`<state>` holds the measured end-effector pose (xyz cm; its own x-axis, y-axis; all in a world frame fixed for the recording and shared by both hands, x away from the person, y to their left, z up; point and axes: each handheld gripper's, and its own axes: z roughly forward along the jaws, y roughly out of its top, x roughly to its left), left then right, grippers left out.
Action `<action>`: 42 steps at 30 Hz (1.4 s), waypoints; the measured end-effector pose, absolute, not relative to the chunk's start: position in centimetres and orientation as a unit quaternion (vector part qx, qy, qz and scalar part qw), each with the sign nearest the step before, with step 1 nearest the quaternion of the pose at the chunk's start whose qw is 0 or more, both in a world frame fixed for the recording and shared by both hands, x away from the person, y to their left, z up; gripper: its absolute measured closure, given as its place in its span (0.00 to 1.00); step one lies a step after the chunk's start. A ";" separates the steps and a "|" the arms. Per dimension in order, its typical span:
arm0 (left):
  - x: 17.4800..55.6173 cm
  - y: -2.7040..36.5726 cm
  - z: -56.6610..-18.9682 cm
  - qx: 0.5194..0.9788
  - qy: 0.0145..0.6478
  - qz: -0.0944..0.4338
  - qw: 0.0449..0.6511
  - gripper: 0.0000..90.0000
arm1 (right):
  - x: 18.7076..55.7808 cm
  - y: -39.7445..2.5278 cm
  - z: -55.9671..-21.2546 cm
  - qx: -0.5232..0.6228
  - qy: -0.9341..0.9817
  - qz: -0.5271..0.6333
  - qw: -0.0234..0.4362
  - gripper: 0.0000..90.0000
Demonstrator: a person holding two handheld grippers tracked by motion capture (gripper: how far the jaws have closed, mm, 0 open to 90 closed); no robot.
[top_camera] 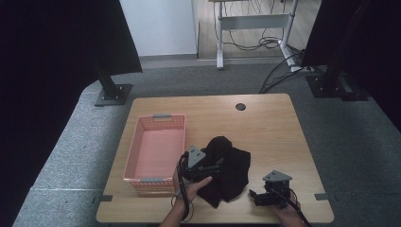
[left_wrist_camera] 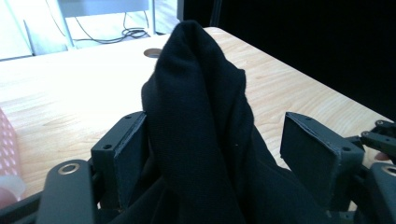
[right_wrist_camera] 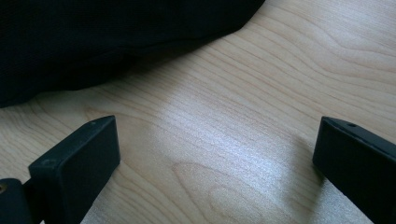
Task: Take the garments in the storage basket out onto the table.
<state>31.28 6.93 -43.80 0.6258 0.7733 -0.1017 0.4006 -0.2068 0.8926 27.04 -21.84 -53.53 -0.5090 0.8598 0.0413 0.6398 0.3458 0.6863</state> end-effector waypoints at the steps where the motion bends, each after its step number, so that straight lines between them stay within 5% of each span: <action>1: 31.3 6.9 -43.8 0.754 0.389 0.188 0.495 0.26 | 27.0 -21.8 -53.5 0.467 0.803 0.331 0.166 0.00; 42: 28.5 11.1 -43.2 0.757 0.381 0.193 0.495 0.27 | 27.0 -21.8 -53.5 0.467 0.803 0.330 0.166 0.00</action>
